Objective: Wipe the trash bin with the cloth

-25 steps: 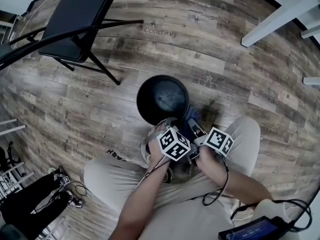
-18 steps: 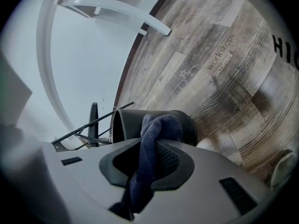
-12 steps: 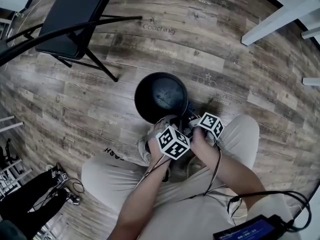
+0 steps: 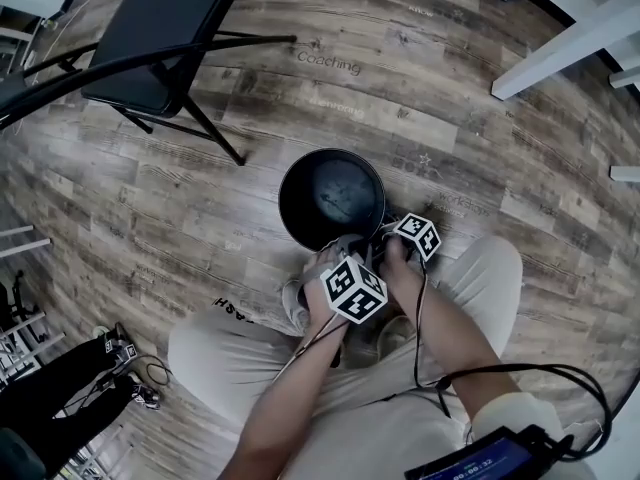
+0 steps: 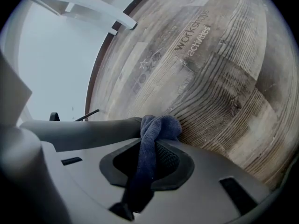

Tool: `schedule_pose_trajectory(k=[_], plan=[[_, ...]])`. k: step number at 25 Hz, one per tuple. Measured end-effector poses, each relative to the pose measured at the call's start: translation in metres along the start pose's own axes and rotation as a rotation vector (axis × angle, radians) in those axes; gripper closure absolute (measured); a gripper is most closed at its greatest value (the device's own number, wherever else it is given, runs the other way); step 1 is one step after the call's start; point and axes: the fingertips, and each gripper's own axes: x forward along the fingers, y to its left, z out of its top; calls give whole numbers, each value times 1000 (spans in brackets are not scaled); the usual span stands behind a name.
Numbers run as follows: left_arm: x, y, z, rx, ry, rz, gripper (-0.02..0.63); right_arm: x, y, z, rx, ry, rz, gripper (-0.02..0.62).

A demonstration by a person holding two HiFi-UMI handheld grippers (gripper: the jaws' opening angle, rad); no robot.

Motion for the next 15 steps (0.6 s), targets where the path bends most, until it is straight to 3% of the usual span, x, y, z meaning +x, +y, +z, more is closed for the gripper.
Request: schedule_pose_trajectory(k=[3,8,12,15], plan=[[0,0,1,6,-6,5,580,17,-16,-1,-34,34,-38,526],[1,0,1,6,-14,5,581,29,-24,3,-191,53,-97,526],[2,2,-1,-3,1,-4,581,5,-6,6,-184,54,-160,526],[2,2,-1,-16,11,-13,581,-31,27,7,-196,54,-116,526]])
